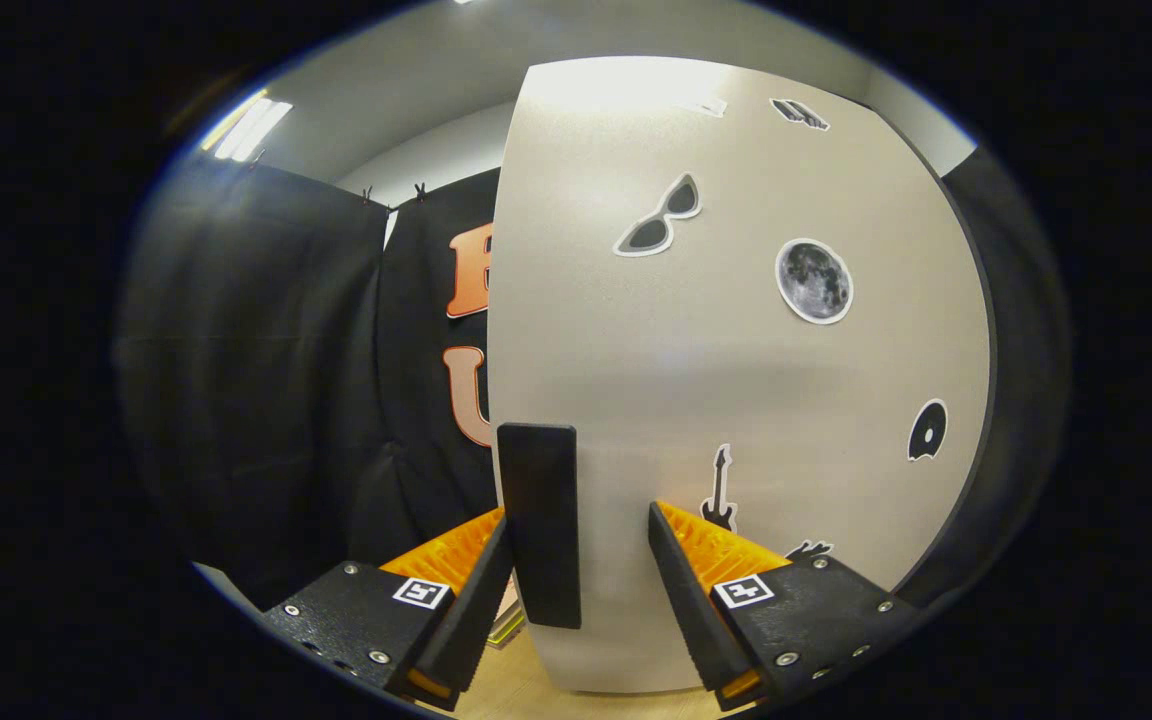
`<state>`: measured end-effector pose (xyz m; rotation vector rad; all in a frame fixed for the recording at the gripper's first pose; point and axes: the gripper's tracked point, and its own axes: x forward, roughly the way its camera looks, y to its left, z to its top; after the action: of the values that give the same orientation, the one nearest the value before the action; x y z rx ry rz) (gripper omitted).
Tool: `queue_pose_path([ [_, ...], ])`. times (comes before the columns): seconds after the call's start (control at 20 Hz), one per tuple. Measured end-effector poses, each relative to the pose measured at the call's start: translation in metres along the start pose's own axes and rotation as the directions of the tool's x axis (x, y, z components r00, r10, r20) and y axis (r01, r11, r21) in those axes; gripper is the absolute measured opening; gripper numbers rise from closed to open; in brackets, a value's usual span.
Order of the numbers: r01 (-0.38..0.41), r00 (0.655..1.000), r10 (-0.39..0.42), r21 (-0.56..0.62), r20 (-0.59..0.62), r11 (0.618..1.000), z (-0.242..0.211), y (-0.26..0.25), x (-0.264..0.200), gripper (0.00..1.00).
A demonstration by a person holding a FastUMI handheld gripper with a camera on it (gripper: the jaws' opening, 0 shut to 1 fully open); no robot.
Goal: Open the shoe cabinet door, grab the shoes and put them into the shoe cabinet, then close the shoe cabinet door.
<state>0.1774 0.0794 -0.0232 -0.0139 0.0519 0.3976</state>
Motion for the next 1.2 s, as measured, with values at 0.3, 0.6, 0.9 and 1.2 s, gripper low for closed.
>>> queue_pose_path([
  [0.3,0.038,0.999,-0.038,-0.005,-0.007,0.999,-0.003,0.000,0.006,0.81],
  [0.6,0.067,0.998,-0.068,-0.043,-0.008,0.997,-0.003,0.000,0.008,0.82],
  [0.9,0.067,0.997,-0.068,-0.015,-0.027,0.998,-0.002,0.005,0.001,0.83],
  [1.2,0.082,0.996,-0.082,0.002,0.022,0.997,0.024,0.022,-0.058,0.85],
])
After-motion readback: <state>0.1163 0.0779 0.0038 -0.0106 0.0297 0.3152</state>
